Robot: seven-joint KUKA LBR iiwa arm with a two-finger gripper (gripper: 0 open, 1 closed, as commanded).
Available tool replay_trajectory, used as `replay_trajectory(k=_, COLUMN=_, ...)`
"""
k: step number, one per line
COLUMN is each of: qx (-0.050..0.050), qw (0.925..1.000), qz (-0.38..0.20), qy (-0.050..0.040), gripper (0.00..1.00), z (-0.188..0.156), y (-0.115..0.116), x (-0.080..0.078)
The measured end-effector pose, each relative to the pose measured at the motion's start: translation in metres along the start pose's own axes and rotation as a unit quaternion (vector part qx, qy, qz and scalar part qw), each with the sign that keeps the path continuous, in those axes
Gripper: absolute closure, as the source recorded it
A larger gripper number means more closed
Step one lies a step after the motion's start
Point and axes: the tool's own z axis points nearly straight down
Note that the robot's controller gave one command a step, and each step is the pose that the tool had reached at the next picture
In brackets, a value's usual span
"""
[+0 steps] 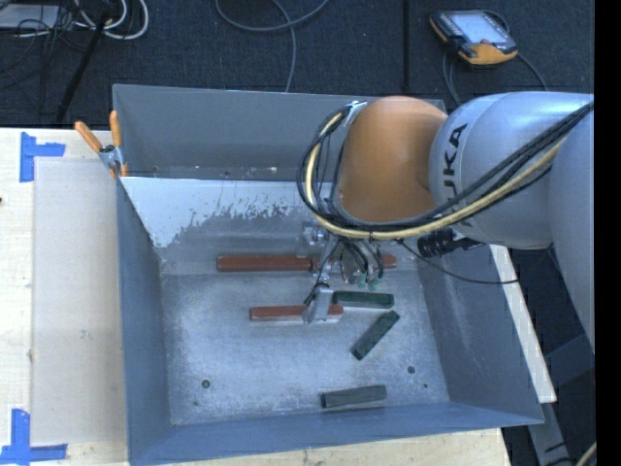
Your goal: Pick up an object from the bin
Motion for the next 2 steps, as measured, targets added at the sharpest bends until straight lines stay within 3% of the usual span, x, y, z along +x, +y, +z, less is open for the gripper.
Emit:
replay_trajectory(k=1, qx=0.001, qw=0.9997, qz=0.023, qy=0.0043, gripper=0.00, z=0.005, y=-0.038, x=0.021)
replay_trajectory(k=2, qx=0.000, qw=0.9980, qz=0.064, qy=0.0000, gripper=0.00, z=0.033, y=-0.024, x=-0.010)
